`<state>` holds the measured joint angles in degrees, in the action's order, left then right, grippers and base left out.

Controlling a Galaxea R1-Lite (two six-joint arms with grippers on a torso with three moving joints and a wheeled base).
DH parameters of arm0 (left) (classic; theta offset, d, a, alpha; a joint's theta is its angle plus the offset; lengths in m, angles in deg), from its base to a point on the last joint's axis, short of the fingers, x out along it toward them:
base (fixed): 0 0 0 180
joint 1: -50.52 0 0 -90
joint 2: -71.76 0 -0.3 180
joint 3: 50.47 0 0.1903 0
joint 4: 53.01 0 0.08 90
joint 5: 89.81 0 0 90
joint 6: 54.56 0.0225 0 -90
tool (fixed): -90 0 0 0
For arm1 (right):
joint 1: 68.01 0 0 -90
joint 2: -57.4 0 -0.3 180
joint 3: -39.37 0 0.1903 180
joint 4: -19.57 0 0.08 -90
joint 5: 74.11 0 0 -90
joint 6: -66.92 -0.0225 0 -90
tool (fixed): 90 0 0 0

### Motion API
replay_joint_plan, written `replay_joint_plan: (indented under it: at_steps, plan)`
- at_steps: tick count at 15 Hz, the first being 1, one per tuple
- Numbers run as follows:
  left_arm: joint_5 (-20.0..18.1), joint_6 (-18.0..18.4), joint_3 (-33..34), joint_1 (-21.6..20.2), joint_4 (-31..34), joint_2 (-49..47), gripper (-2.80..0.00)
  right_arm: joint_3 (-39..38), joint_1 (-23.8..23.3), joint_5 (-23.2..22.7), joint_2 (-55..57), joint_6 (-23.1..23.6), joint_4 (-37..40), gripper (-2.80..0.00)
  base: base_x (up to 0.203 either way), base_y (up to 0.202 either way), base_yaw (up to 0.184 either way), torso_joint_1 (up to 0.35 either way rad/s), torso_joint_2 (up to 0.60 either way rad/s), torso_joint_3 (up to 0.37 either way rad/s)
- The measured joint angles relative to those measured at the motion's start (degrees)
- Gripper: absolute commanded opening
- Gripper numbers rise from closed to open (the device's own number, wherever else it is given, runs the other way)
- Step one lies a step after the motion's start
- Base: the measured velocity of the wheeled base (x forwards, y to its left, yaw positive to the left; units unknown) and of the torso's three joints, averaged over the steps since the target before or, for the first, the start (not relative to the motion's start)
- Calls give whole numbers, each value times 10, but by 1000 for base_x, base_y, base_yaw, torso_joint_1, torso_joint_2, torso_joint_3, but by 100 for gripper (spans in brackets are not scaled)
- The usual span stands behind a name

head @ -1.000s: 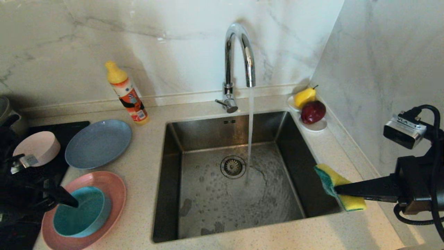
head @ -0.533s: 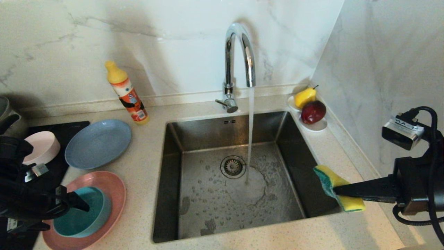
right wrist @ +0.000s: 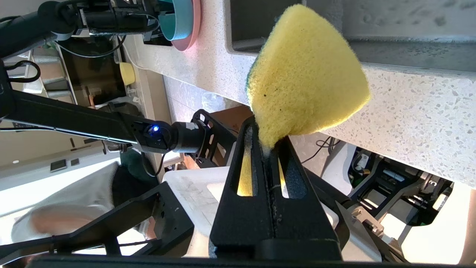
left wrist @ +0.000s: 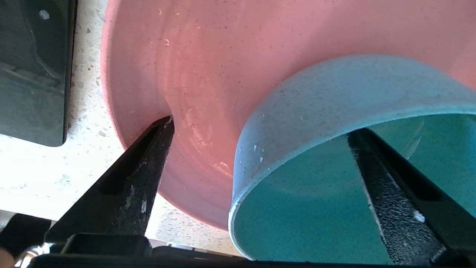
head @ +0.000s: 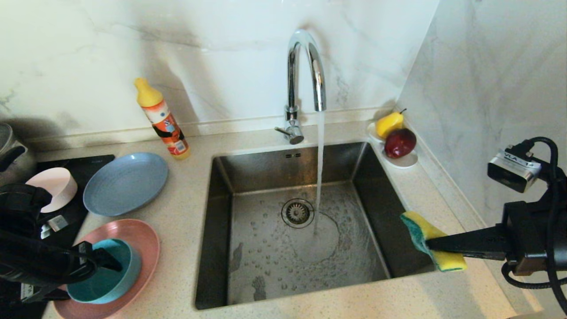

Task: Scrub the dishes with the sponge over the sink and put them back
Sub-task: Wash the bowl

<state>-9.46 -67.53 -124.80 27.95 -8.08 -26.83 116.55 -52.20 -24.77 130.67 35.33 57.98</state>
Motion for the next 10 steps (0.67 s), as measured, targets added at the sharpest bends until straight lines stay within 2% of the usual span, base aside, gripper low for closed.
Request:
replay_joint_plan:
  at_steps: [2,3,7,10]
  plan:
    - [0,-2,-1,0,0,-4,0,0,0,0,0,0,0,-280,0,0,0,0,0,0]
    - [1,-2,-2,0,0,-5,-280,0,0,0,-1,0,0,-280,0,0,0,0,0,0]
    - [30,-1,-5,0,-5,-6,-280,1,0,0,-2,0,0,-280,0,0,0,0,0,0]
    - [47,-1,-7,-1,-32,-6,-280,1,0,0,-1,0,-1,-280,0,0,0,0,0,0]
